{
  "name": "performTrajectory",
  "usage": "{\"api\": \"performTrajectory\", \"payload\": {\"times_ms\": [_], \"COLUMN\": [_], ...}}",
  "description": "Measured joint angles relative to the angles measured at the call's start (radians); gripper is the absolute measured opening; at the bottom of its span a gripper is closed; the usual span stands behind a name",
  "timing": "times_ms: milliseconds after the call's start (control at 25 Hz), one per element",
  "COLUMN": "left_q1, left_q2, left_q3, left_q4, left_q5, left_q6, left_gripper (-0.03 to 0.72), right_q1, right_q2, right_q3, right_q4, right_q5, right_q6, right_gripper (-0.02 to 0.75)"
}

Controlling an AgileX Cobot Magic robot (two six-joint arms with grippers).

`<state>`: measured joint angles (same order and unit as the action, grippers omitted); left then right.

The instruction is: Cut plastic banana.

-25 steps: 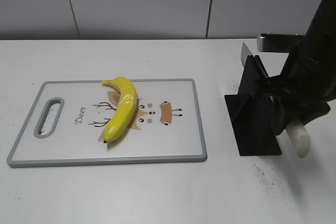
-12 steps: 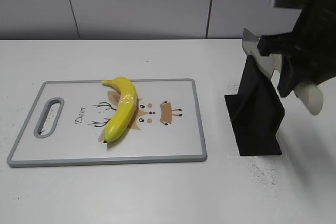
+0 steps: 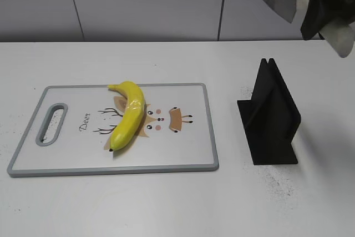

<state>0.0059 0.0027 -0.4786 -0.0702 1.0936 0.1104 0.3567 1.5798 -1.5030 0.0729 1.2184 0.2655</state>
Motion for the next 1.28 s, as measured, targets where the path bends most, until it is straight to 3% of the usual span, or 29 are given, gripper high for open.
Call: {"api": "performTrajectory", "payload": {"times_ms": [240, 440, 600, 720, 920, 1040, 1280], "left_q1": [0.000, 0.000, 0.000, 0.000, -0.003, -0.035, -0.178], "left_q2": [0.062, 0.251, 0.439, 0.587, 0.839, 0.974, 1.210], "left_q3": [-0.070, -0.146, -0.161, -0.162, -0.237, -0.328, -0.546], "left_q4": [-0.035, -0.053, -0.108, -0.207, -0.373, -0.396, -0.362], "left_q5": [-0.013, -0.080, -0.206, -0.291, -0.317, -0.308, -0.216], "left_q6": [0.114, 0.199, 0.299, 0.447, 0.708, 0.797, 0.918], "left_gripper": [0.534, 0.534, 0.534, 0.536, 0.612, 0.621, 0.619], "right_q1": [0.000, 0.000, 0.000, 0.001, 0.004, 0.020, 0.071], "right_q2": [-0.001, 0.014, 0.064, 0.106, 0.175, 0.222, 0.332], "right_q3": [-0.011, -0.016, -0.021, -0.026, -0.072, -0.107, -0.192], "right_q4": [0.027, 0.046, 0.048, 0.052, 0.063, 0.066, 0.103], "right_q5": [0.001, 0.002, 0.001, -0.007, -0.009, -0.005, -0.001], "right_q6": [-0.379, -0.718, -0.856, -0.938, -1.061, -1.166, -1.267], "right_gripper": [0.160, 0.160, 0.160, 0.160, 0.160, 0.160, 0.160]}}
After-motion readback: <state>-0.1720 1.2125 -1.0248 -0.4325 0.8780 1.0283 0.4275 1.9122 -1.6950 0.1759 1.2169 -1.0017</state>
